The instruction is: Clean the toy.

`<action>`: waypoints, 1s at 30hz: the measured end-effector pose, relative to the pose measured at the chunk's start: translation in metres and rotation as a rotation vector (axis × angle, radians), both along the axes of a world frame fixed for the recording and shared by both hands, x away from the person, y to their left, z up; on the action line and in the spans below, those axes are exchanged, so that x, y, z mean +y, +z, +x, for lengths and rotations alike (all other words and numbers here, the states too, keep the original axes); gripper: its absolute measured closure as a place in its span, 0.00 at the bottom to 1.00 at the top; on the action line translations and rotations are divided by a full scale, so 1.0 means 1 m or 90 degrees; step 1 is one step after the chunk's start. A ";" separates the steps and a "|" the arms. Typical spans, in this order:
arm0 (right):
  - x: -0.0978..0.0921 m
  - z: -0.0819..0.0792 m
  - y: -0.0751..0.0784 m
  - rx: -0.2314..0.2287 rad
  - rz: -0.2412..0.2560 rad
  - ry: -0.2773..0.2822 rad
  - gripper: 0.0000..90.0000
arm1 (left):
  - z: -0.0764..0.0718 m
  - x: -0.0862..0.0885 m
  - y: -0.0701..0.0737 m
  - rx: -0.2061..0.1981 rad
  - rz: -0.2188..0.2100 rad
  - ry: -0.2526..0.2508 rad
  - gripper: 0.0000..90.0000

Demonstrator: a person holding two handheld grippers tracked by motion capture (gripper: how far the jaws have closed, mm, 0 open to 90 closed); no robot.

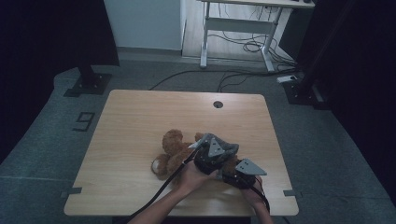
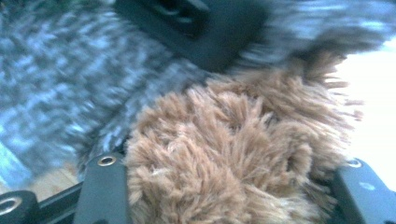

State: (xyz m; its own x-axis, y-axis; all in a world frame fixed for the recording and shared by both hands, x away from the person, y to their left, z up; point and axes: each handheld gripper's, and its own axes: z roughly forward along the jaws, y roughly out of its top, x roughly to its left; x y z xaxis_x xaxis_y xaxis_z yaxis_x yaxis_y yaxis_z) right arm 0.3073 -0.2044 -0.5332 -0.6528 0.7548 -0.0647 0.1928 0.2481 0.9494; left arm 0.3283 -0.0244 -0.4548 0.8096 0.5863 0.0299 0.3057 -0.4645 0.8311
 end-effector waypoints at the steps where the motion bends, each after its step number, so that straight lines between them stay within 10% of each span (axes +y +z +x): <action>1: 0.001 0.000 0.000 -0.002 -0.001 -0.003 0.46 | 0.000 0.005 0.000 -0.007 0.010 0.009 0.88; 15: 0.001 -0.002 -0.001 -0.011 0.012 -0.003 0.46 | 0.006 0.106 0.003 0.020 -0.049 0.106 0.88; 30: 0.000 -0.003 -0.002 -0.014 0.015 -0.002 0.46 | 0.011 0.183 -0.024 0.060 -0.047 0.214 0.88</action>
State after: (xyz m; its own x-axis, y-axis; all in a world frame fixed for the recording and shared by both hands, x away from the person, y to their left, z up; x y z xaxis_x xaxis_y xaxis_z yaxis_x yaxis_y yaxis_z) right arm 0.3044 -0.2049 -0.5352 -0.6492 0.7582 -0.0612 0.1724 0.2250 0.9590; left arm 0.3391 0.1582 -0.4783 0.5685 0.8180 -0.0874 0.5079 -0.2655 0.8195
